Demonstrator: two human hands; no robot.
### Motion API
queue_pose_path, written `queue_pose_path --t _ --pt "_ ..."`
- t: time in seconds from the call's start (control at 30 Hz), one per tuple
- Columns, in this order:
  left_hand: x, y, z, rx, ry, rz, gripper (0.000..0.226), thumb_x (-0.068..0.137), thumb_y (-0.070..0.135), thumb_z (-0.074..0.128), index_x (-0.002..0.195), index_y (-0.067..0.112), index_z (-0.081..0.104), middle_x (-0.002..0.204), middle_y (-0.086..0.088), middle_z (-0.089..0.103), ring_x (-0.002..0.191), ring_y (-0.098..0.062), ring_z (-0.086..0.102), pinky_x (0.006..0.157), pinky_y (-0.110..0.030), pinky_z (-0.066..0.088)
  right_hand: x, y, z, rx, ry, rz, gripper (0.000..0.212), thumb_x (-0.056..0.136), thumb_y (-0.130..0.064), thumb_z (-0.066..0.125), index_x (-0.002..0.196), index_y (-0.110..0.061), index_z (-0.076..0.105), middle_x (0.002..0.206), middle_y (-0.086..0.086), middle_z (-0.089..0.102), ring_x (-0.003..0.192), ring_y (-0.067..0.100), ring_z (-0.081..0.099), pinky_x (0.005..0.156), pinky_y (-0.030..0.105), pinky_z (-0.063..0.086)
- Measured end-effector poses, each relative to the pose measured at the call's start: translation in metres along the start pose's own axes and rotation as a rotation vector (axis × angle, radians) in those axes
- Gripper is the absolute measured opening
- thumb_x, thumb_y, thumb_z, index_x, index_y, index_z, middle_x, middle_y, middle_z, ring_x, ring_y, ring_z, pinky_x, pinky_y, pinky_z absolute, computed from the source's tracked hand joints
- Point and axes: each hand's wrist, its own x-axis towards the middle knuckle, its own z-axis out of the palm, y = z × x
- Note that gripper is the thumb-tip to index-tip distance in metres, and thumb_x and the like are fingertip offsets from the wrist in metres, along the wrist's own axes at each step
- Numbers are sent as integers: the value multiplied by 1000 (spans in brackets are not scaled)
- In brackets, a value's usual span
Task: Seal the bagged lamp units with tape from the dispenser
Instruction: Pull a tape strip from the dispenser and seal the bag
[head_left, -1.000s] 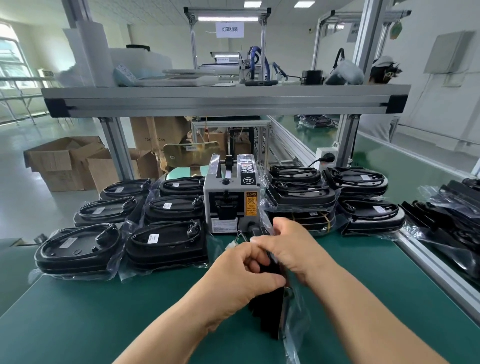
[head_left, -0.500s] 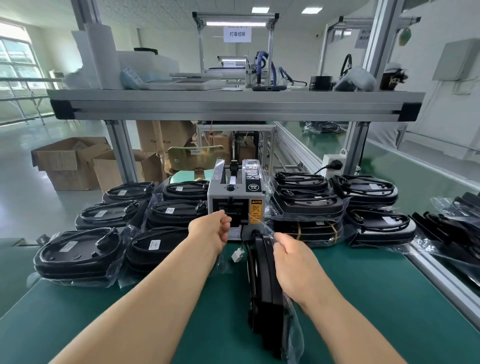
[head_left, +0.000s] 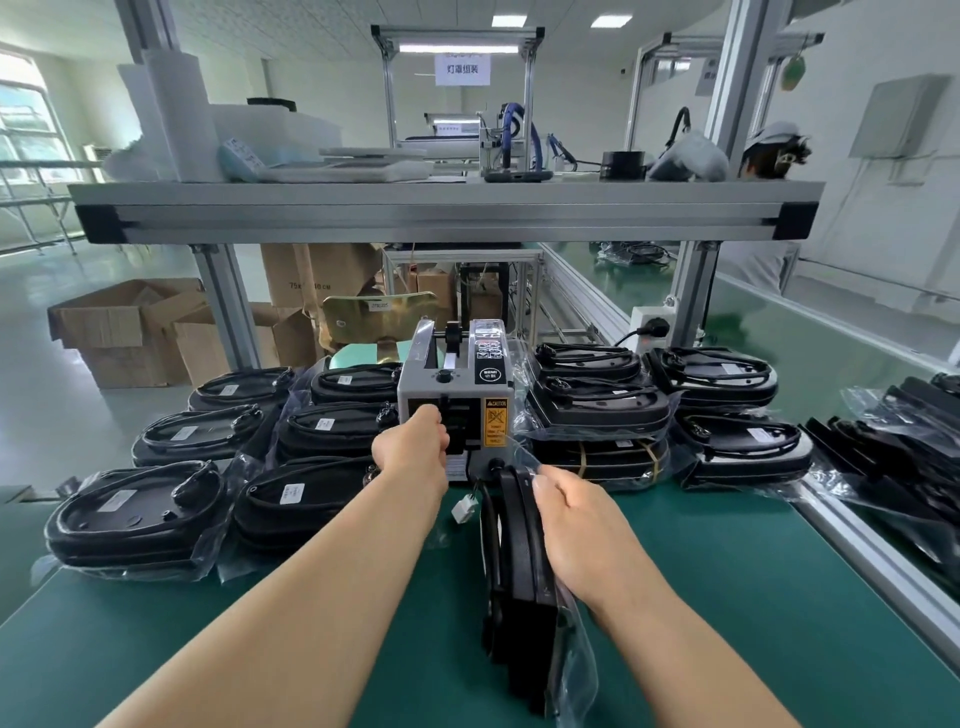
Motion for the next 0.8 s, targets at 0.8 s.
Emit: queue_pose_path --t 0.8 --pt "-51 23 -11 908 -799 96 20 88 12 69 69 17 69 59 1 43 51 -10 34 52 -26 26 2 5 0 146 -18 55 34 107 -18 35 106 -12 68 99 13 71 78 18 57 68 27 43"
